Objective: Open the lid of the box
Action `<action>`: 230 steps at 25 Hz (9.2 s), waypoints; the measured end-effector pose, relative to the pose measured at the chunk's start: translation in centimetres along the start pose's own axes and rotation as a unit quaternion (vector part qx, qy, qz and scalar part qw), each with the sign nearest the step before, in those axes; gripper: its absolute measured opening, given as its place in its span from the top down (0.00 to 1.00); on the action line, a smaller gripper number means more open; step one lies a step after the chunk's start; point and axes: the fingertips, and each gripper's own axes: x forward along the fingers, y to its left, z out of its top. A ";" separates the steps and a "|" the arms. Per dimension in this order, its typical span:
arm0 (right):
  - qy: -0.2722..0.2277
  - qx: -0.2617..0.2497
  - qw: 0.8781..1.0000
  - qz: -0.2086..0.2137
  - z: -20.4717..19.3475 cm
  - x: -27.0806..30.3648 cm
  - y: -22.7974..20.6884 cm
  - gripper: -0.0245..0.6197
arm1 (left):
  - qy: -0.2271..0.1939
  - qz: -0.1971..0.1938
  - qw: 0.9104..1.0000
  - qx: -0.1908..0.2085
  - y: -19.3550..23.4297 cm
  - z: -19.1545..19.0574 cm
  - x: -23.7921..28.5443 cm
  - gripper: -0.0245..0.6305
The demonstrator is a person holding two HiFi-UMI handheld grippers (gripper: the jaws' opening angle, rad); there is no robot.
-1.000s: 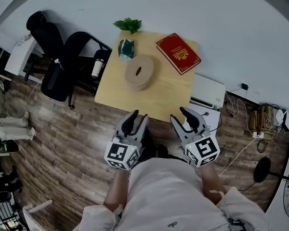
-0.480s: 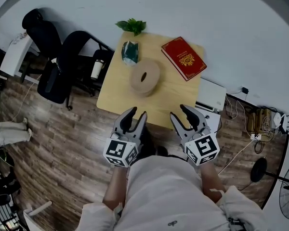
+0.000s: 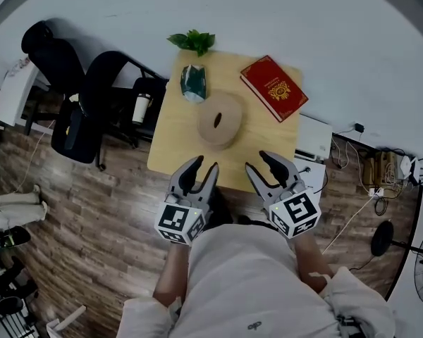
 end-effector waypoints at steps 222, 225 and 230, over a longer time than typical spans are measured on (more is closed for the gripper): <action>0.018 -0.269 0.961 0.060 1.7 9.2 -6.1 0.84 | 0.018 0.120 0.992 0.018 5.1 -0.4 3.5 0.75; -0.002 -0.245 0.967 0.062 2.6 8.4 -6.4 0.84 | 0.017 0.116 0.993 0.023 5.1 0.1 3.8 0.75; -0.026 -0.179 0.982 0.060 3.4 7.3 -7.7 0.84 | 0.012 0.114 0.993 0.026 5.1 0.8 4.4 0.75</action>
